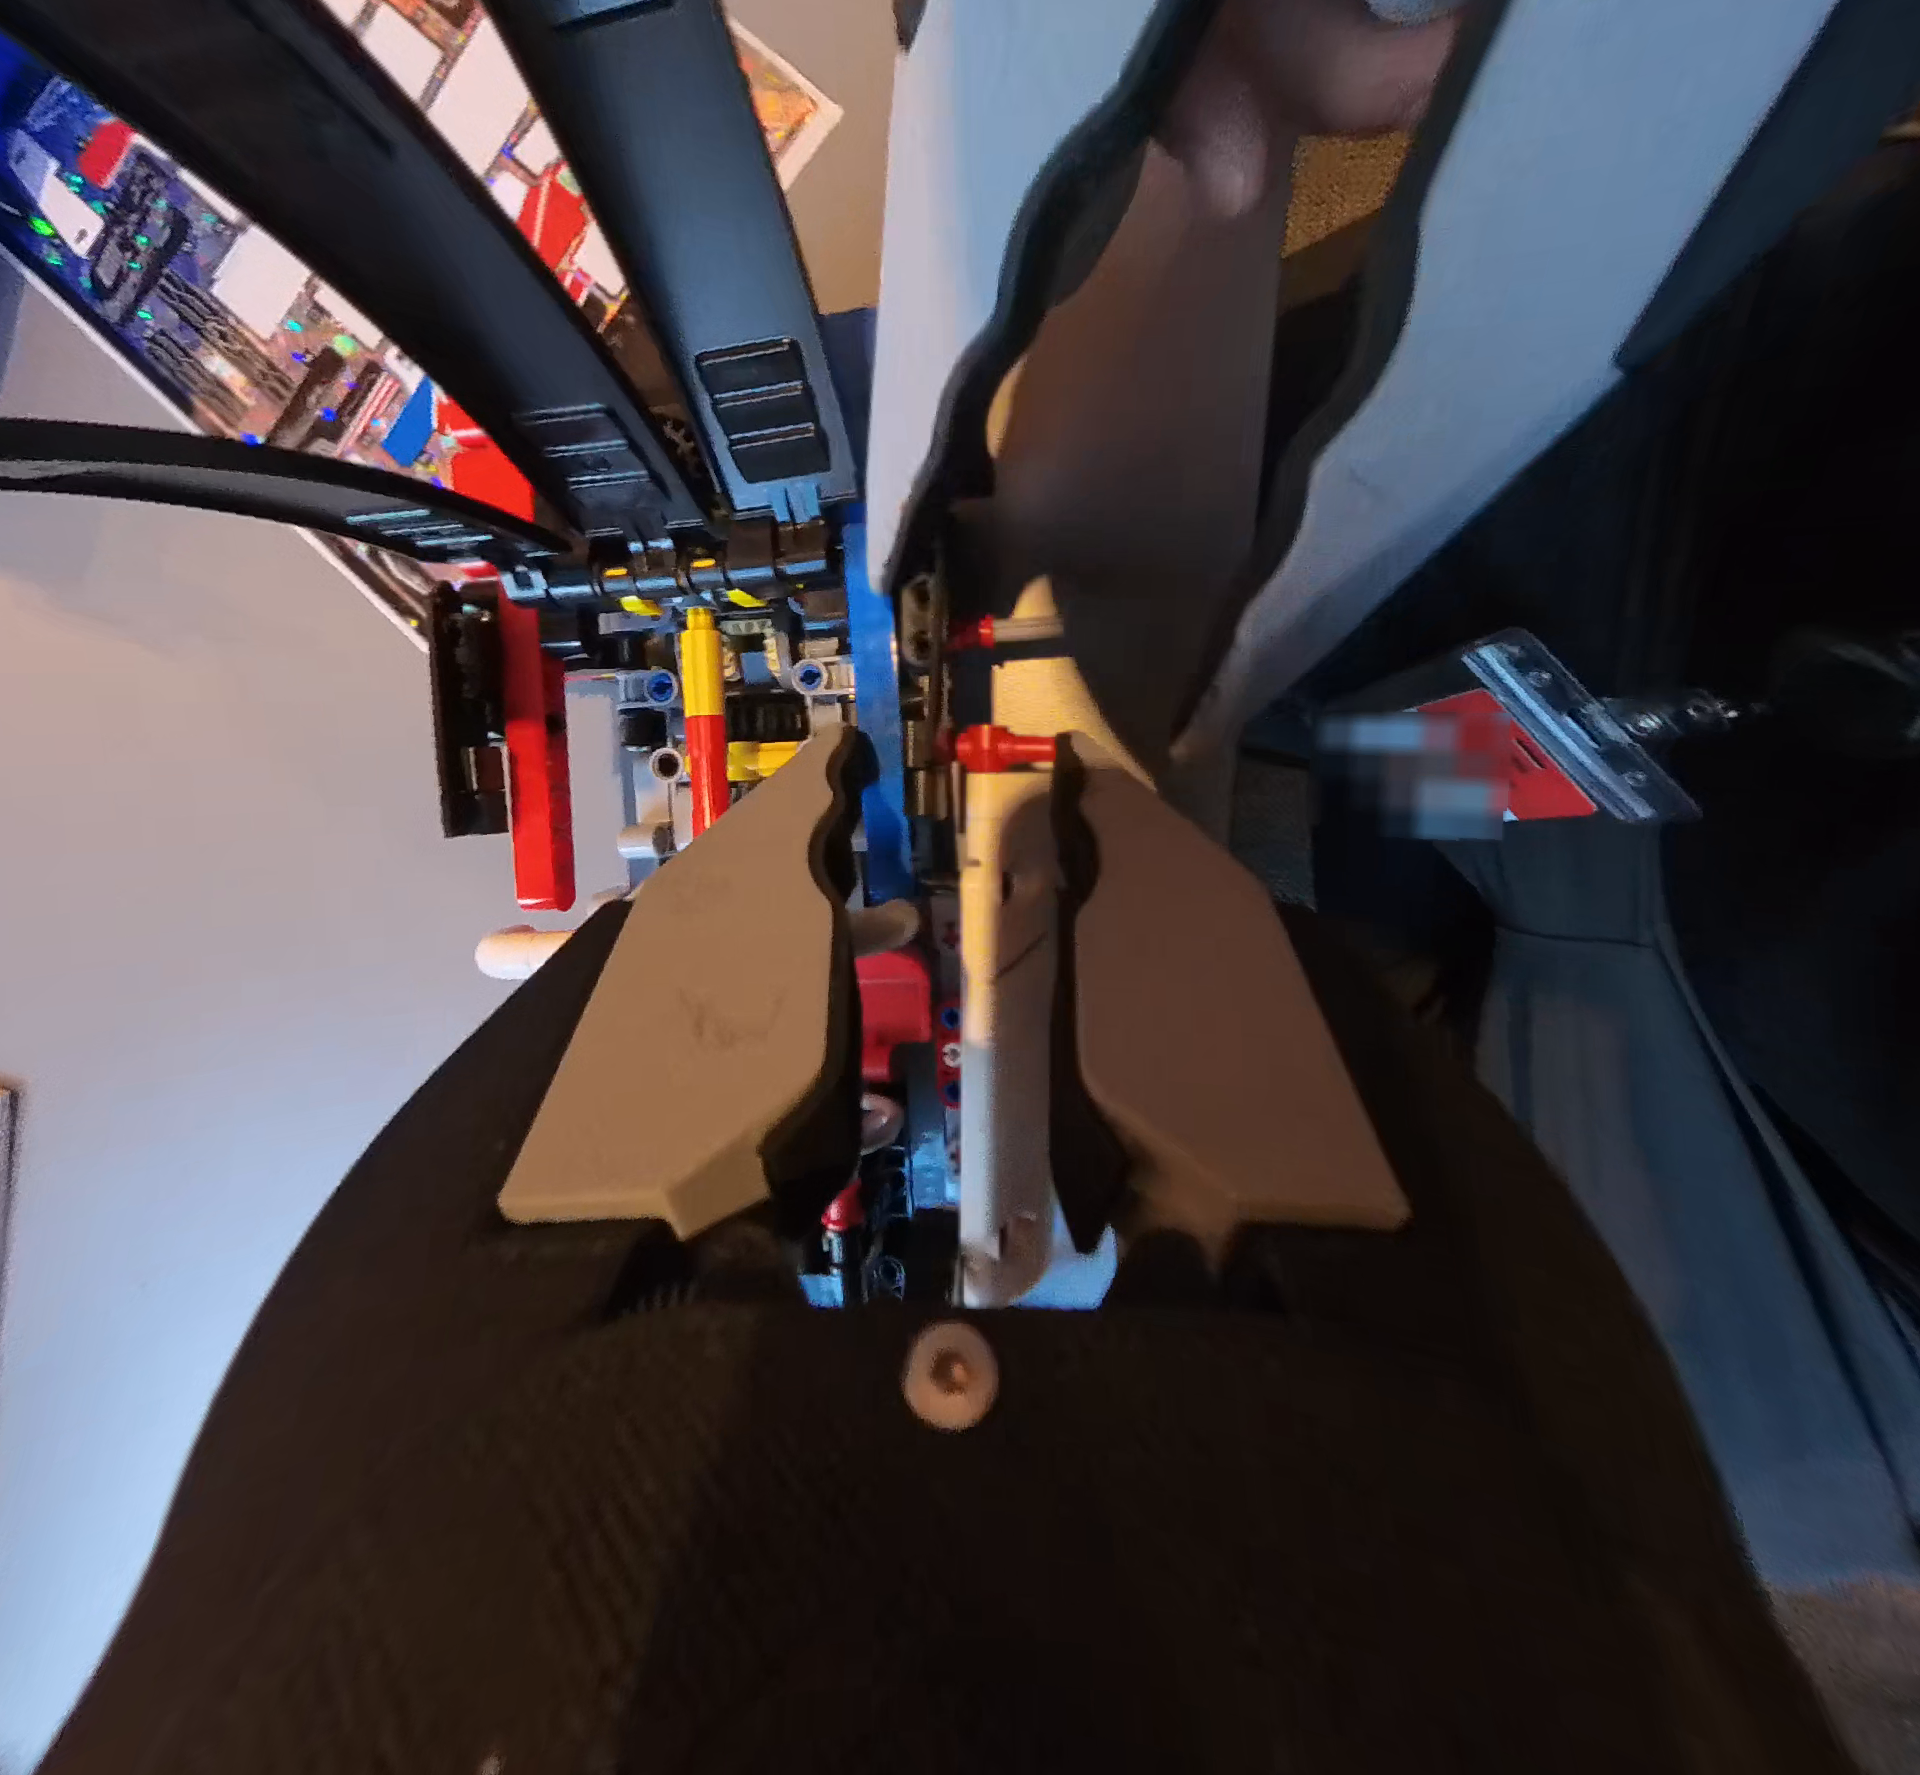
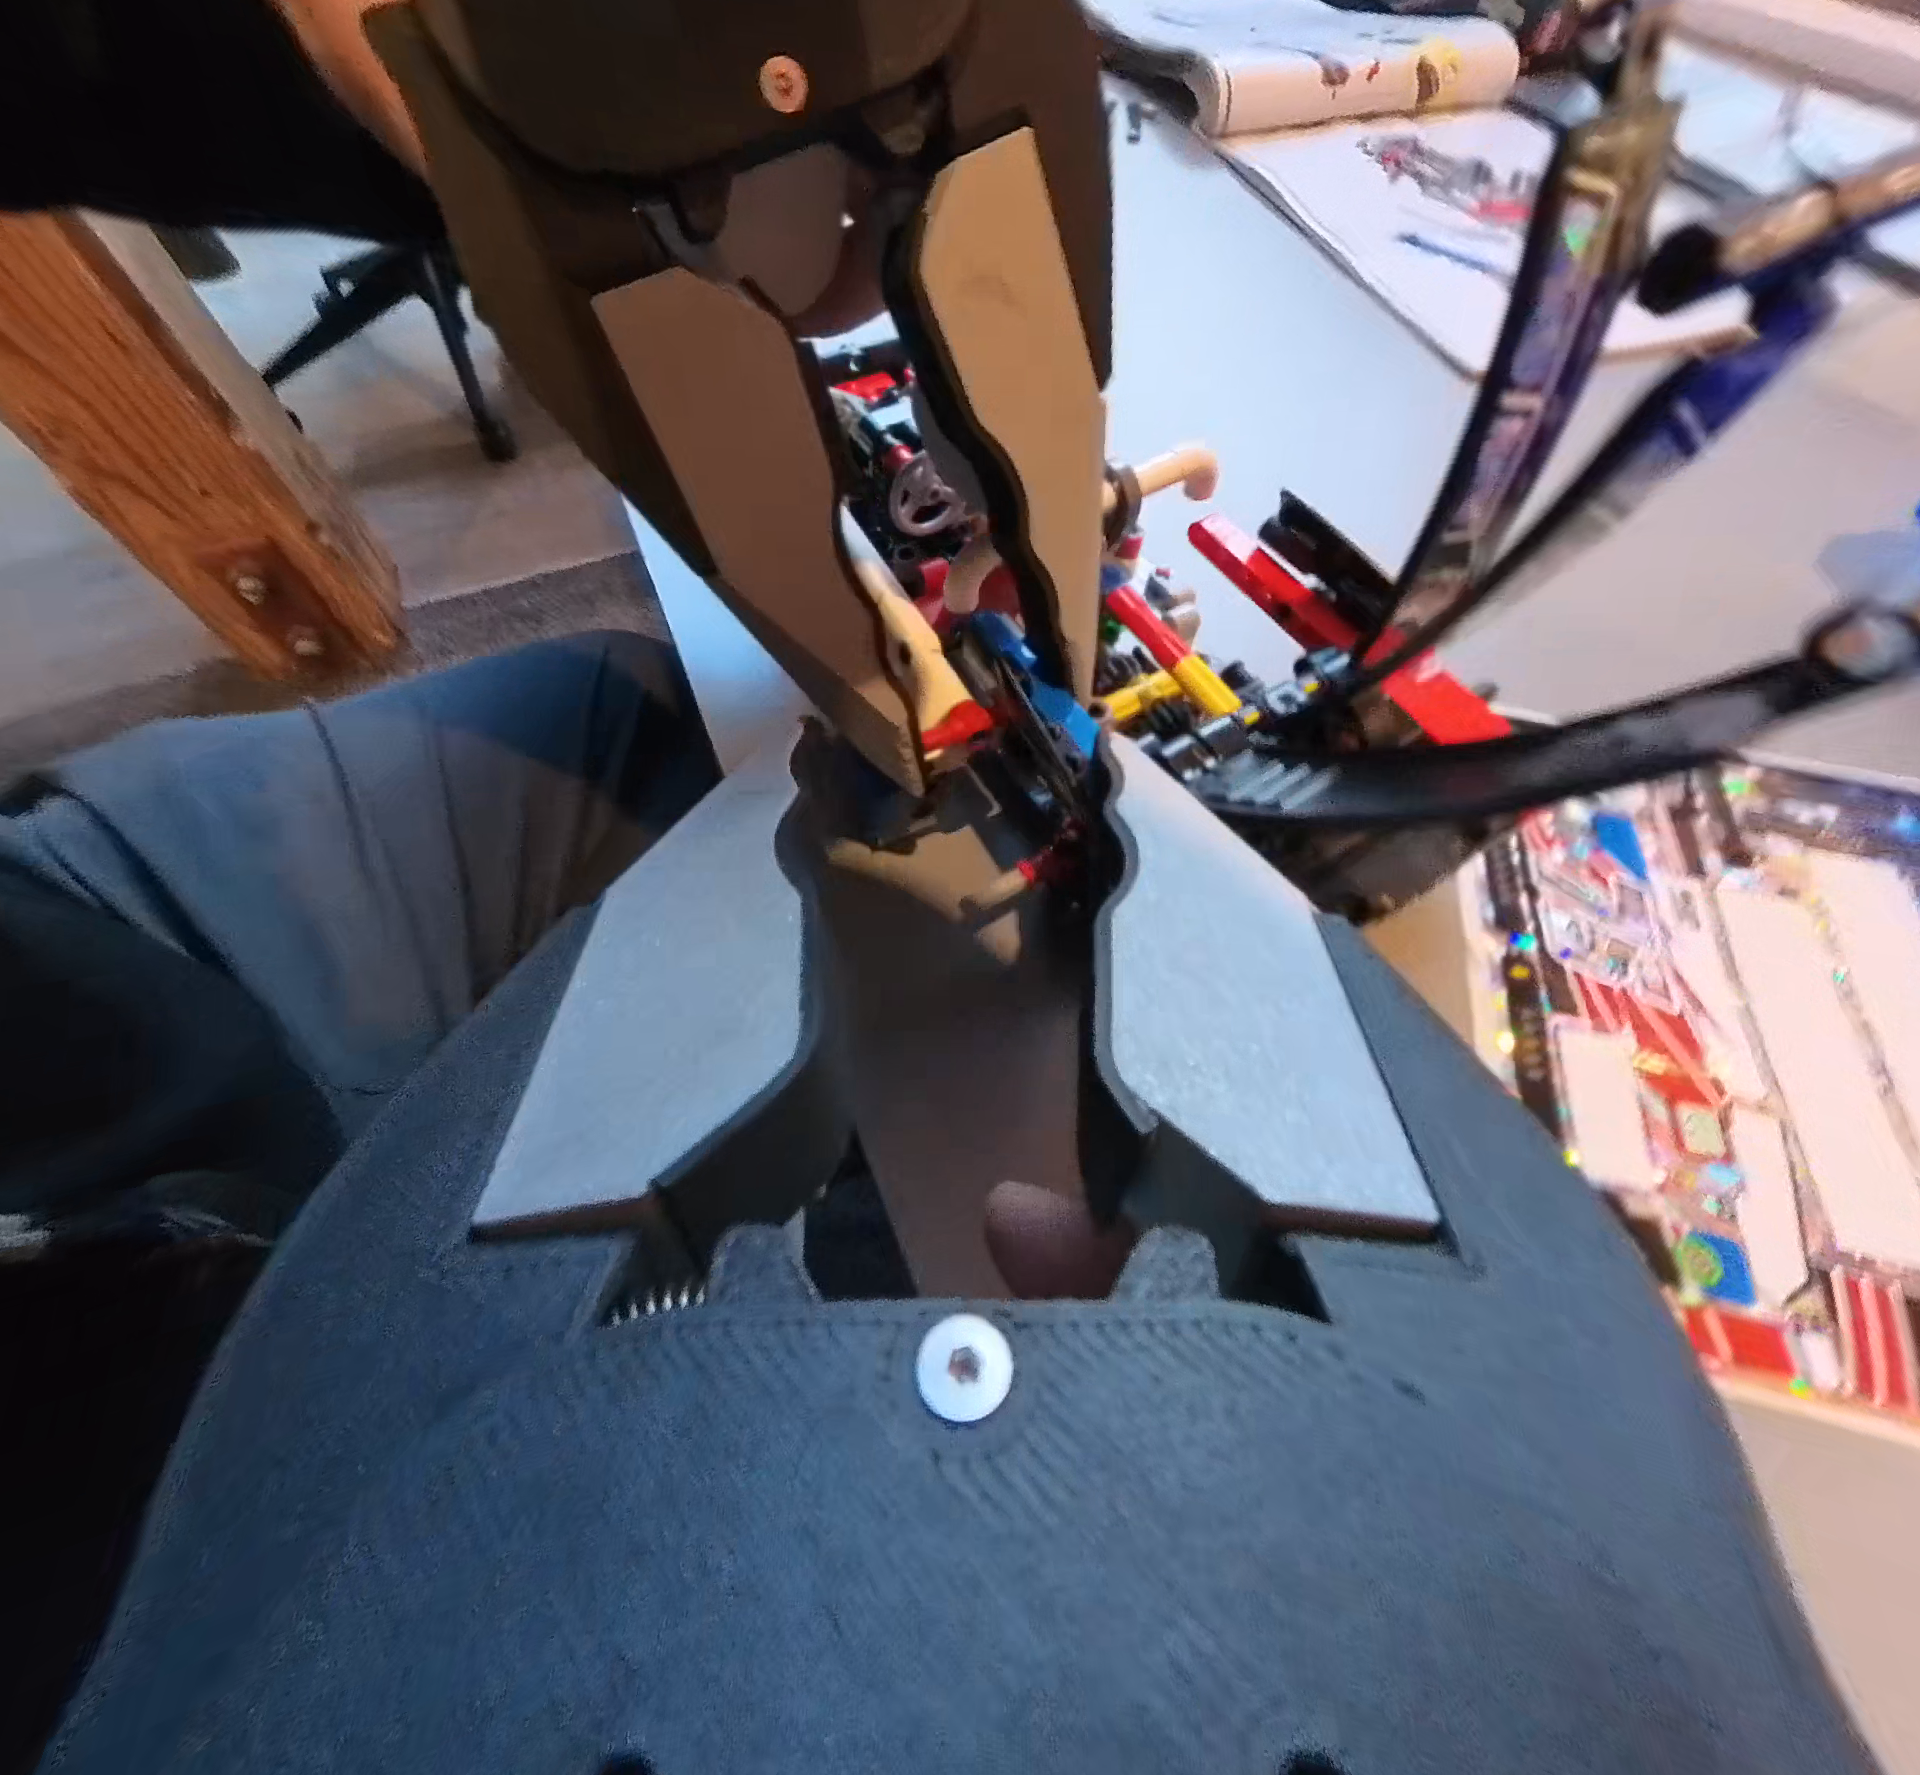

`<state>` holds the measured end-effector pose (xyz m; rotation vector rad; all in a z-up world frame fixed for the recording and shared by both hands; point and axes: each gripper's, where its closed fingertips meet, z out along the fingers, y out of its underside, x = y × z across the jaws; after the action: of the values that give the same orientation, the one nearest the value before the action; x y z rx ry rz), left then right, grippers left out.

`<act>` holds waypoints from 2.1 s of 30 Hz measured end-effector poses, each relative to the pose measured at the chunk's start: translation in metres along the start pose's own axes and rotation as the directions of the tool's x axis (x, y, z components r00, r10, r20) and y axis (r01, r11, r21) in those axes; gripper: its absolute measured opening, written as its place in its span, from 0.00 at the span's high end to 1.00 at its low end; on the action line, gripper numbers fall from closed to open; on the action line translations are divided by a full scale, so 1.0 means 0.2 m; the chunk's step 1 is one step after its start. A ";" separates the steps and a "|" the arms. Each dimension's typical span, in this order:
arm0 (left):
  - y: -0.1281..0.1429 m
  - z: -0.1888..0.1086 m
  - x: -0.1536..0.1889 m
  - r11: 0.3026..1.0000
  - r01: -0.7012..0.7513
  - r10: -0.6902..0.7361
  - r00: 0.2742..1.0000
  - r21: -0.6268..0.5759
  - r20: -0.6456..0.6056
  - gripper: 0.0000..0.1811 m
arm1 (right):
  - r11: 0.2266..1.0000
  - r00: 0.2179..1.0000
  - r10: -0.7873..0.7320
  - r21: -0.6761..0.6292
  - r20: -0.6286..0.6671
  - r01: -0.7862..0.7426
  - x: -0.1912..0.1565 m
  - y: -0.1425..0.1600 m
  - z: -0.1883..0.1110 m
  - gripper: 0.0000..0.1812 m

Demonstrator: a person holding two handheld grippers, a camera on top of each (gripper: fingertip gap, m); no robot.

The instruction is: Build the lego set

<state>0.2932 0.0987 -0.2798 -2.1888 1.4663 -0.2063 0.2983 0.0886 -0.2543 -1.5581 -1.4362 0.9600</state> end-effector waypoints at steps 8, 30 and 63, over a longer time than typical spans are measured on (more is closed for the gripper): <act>-0.01 -0.07 -0.03 0.991 0.128 -0.125 0.989 0.032 -0.076 0.76 | 0.874 0.868 0.484 -0.002 0.108 -0.487 -0.02 0.08 -0.06 0.89; 0.23 -0.11 0.06 0.999 0.052 -0.047 0.972 -0.016 0.230 0.77 | 0.688 0.654 0.716 -0.081 0.245 -0.722 -0.12 0.10 0.10 0.91; 0.20 -0.12 0.03 0.986 -0.161 0.111 0.809 0.035 0.577 0.89 | 0.942 0.931 0.291 0.104 0.218 -0.319 -0.18 0.10 0.07 0.95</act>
<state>0.2527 0.0737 -0.2783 -1.8341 1.2225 0.4103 0.2910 0.0536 -0.2775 -1.6480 -1.2472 1.4066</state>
